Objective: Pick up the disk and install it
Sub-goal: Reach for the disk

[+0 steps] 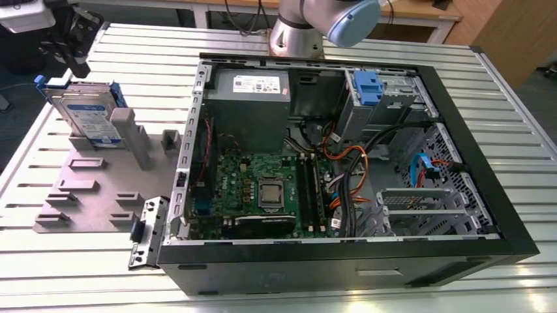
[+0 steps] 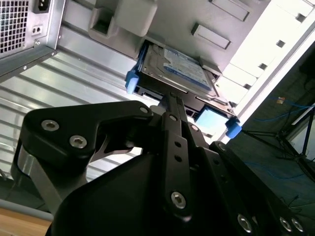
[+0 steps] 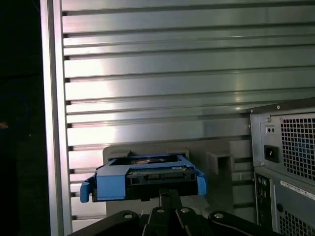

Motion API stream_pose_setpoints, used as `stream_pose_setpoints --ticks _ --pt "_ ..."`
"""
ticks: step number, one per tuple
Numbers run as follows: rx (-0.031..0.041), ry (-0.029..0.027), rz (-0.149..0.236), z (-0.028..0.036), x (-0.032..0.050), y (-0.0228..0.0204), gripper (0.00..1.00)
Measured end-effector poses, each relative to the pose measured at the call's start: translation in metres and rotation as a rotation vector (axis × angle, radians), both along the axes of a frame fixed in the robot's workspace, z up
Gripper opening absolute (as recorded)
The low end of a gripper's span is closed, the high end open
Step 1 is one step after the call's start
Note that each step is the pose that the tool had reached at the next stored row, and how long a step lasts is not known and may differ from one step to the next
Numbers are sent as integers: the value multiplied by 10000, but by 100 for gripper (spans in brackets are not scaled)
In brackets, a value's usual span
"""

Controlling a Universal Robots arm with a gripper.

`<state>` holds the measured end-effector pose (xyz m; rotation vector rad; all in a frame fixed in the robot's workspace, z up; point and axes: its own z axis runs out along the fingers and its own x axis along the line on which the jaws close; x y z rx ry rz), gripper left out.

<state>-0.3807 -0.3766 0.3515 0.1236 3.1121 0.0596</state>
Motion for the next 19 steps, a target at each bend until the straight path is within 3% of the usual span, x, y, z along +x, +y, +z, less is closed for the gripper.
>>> stream_pose_setpoints --ticks 15,19 --pt "-1 1 0 -82 -219 0 11" --pt "0 1 2 -91 -230 0 11"
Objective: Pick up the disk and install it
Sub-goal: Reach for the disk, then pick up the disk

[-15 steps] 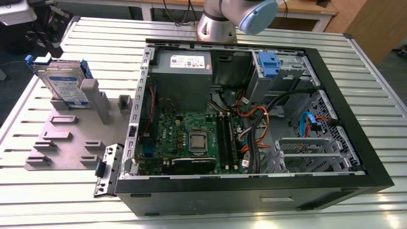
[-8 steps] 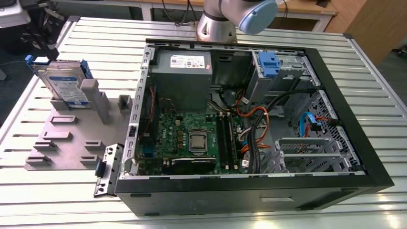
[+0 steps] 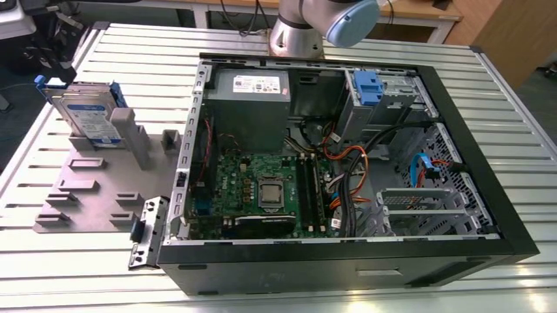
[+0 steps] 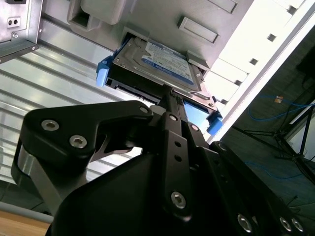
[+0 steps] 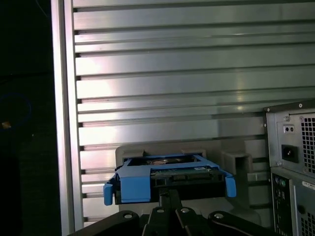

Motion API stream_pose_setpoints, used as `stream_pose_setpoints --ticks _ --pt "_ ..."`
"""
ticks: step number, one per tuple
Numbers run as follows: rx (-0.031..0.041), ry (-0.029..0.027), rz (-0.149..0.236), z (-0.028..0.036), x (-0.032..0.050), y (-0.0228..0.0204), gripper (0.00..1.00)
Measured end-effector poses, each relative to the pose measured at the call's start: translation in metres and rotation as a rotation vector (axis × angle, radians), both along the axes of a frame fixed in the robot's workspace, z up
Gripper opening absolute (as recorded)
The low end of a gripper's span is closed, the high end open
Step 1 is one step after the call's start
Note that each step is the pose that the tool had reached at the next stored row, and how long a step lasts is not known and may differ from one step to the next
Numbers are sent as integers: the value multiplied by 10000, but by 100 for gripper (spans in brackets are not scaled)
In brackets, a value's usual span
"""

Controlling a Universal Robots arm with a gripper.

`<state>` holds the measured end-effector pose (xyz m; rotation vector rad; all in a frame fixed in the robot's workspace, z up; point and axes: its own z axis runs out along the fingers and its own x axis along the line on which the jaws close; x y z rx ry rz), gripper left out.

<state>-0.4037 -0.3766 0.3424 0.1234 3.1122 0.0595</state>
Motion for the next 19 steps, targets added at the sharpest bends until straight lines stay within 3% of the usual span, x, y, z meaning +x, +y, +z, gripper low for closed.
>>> stream_pose_setpoints --ticks 13,19 --pt "-1 -1 21 -13 -1 0 11" --pt "-3 -1 572 -13 -1 0 11"
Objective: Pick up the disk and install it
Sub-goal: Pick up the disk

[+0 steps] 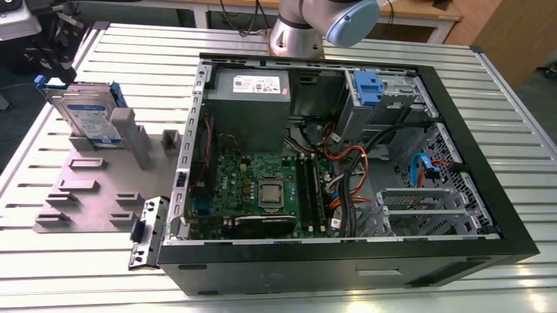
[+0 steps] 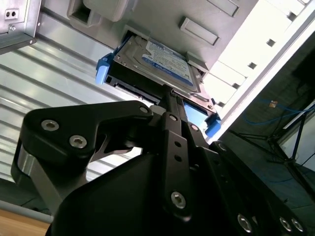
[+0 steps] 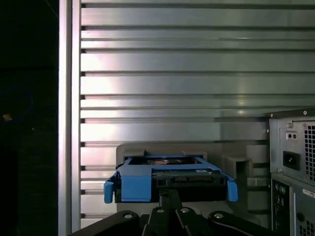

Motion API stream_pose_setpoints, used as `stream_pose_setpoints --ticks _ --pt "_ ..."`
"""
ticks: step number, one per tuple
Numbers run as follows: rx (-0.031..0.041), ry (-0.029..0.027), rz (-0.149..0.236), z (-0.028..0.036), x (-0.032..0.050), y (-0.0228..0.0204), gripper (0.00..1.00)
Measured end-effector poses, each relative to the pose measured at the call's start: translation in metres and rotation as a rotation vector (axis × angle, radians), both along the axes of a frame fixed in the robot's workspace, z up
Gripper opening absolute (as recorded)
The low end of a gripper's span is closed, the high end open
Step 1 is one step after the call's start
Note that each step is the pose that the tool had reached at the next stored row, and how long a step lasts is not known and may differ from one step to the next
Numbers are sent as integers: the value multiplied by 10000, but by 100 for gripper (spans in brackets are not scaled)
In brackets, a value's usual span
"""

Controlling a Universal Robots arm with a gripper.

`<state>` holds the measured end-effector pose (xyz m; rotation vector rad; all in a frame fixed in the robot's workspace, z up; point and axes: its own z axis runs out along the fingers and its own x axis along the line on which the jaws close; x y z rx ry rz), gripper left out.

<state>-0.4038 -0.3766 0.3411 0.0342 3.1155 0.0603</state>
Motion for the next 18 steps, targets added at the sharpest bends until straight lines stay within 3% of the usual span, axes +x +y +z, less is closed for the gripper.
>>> stream_pose_setpoints --ticks 18 --pt "0 0 3204 -6 0 0 11"
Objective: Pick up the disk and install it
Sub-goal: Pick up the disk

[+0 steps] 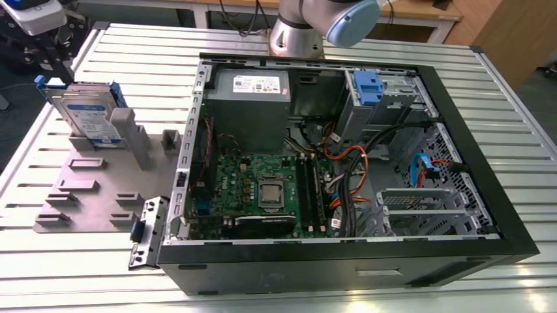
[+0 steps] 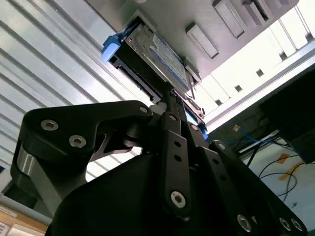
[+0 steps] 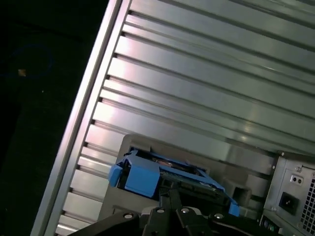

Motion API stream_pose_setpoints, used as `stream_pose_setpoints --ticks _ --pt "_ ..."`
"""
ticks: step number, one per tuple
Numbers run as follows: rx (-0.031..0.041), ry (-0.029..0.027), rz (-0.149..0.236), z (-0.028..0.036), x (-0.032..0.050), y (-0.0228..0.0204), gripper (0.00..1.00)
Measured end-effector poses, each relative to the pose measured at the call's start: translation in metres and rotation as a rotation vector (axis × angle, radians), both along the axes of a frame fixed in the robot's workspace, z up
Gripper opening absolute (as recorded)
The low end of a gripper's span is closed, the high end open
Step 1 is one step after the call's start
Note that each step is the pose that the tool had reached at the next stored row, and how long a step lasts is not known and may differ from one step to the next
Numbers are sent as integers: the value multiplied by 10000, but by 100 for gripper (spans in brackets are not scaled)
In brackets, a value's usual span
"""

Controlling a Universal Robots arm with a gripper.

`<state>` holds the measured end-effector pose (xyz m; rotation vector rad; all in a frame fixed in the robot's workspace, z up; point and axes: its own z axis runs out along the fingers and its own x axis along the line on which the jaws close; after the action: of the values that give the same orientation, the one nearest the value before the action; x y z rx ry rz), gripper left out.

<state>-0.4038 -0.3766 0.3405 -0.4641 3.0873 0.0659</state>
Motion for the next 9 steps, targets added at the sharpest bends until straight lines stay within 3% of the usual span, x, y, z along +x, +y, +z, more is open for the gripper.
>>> stream_pose_setpoints --ticks 9 --pt "0 -1 1632 -4 0 0 11"
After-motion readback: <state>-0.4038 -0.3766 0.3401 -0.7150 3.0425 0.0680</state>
